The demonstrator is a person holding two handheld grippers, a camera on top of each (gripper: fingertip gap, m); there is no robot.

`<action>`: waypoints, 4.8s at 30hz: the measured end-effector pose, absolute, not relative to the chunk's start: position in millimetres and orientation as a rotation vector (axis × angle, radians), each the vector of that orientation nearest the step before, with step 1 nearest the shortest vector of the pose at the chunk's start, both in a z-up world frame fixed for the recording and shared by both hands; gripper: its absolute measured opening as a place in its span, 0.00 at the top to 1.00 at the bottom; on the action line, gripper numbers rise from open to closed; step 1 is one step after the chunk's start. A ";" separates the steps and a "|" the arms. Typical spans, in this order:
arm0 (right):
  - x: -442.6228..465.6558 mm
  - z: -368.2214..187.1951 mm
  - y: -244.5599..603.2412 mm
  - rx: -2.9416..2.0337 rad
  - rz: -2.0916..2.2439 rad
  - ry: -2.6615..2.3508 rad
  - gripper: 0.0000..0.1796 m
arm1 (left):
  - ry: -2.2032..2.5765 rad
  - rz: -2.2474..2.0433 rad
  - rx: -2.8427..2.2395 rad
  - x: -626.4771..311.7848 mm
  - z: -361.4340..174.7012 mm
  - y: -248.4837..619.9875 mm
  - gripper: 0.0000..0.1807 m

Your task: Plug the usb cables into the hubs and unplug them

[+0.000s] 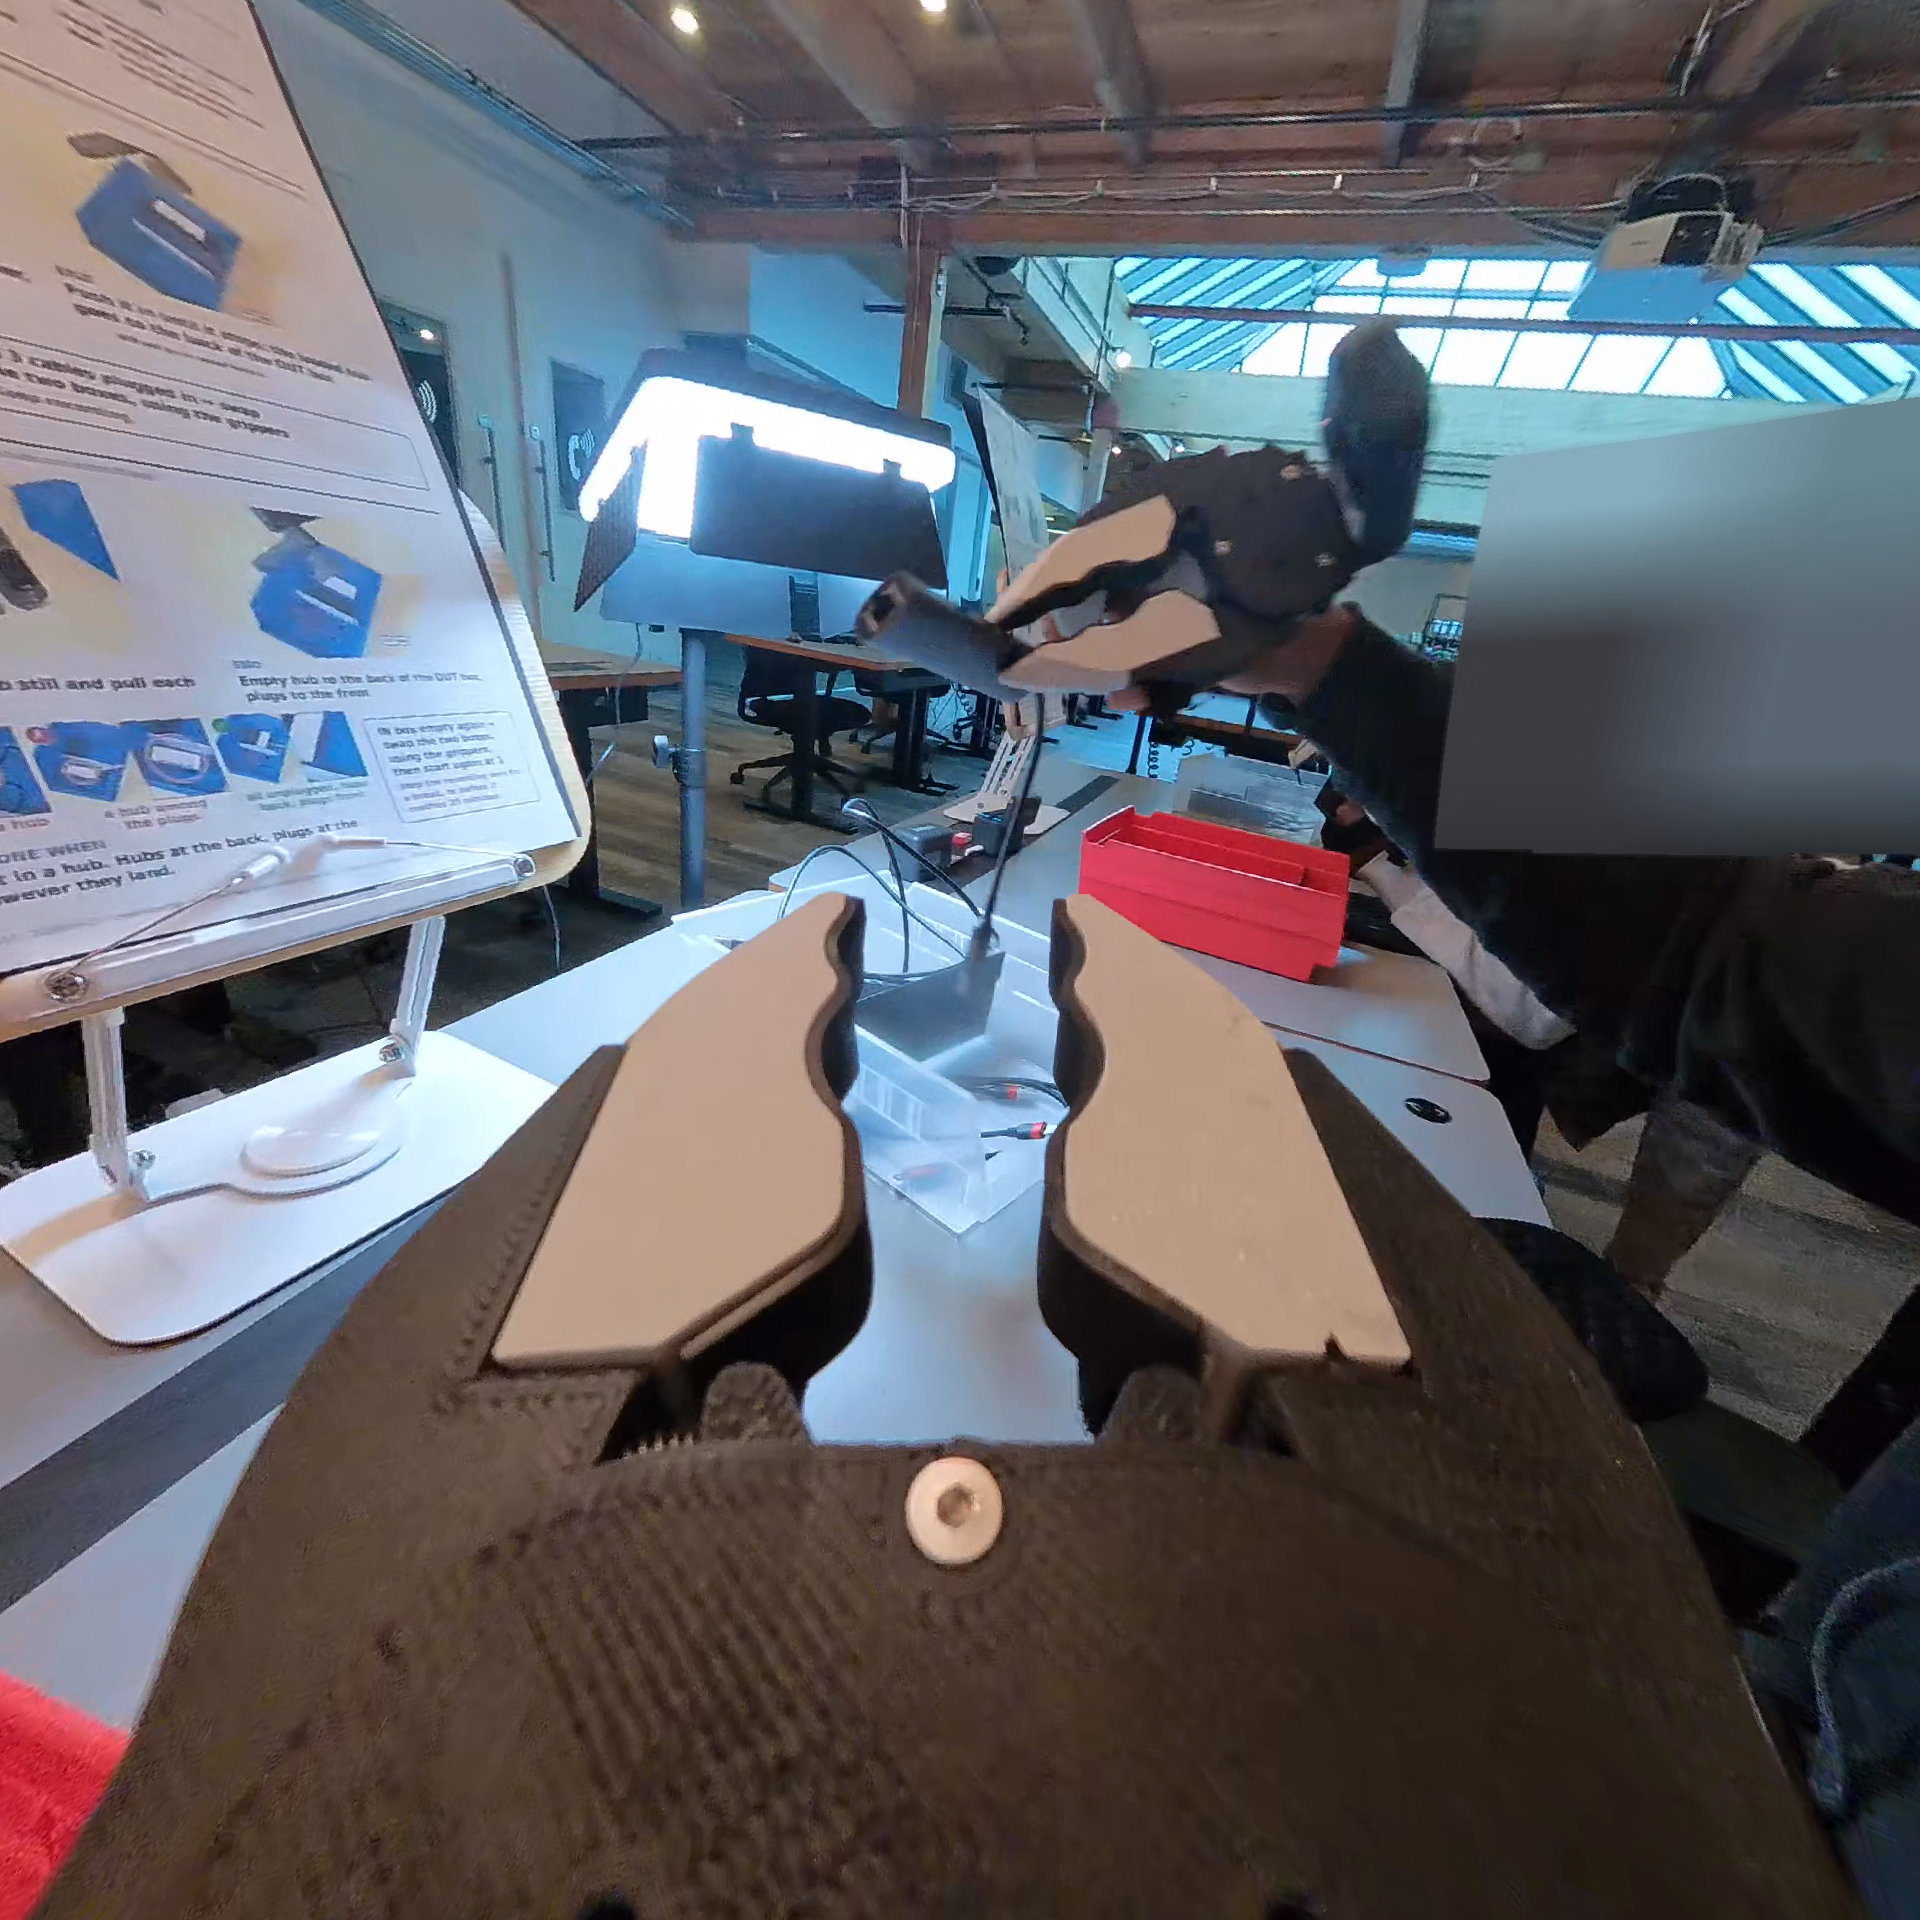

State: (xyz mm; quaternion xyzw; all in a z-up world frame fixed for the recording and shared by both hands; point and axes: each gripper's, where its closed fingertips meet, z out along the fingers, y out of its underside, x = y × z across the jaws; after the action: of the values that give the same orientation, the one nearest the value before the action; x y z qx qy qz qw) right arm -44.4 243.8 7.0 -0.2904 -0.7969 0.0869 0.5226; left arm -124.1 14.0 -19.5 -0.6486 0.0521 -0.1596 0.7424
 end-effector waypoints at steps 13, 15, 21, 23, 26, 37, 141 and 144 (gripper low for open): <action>-27.3 -212.2 436.5 -1.162 -0.248 -2.012 0.91 | 0.124 -0.296 -1.457 -129.5 -28.9 16.0 0.86; -26.3 -222.4 440.8 -1.212 -0.244 -2.033 0.91 | 0.112 -0.287 -1.491 -134.6 -37.4 19.9 0.85; -30.9 -191.3 403.4 -1.350 0.126 -2.058 0.84 | 0.071 -0.151 -1.664 -158.0 -68.7 27.3 0.81; -32.3 -162.4 371.2 -1.295 0.322 -2.004 0.83 | 0.056 -0.133 -1.670 -163.6 -68.1 25.2 0.79; -21.3 -129.6 309.9 -1.196 0.567 -1.952 0.77 | 0.051 -0.174 -1.668 -165.0 -61.9 20.7 0.77; 67.3 -238.6 240.3 -1.154 0.187 -2.266 0.69 | 0.261 0.220 -2.349 -216.4 -167.4 -78.2 0.72; -138.1 -135.5 -84.1 -1.151 1.267 -1.324 0.85 | -0.580 0.719 -1.577 -196.5 -123.7 -251.1 0.92; -161.9 -166.0 -100.8 -1.183 1.231 -1.391 0.84 | -0.676 0.684 -1.611 -224.1 -160.1 -267.0 0.93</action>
State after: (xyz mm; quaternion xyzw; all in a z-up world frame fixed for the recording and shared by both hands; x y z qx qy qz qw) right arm -161.9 -100.8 -166.0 -0.4788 -0.5634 0.4983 0.4527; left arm -224.1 -267.0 -160.1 -0.6924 -0.2907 0.2941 0.5913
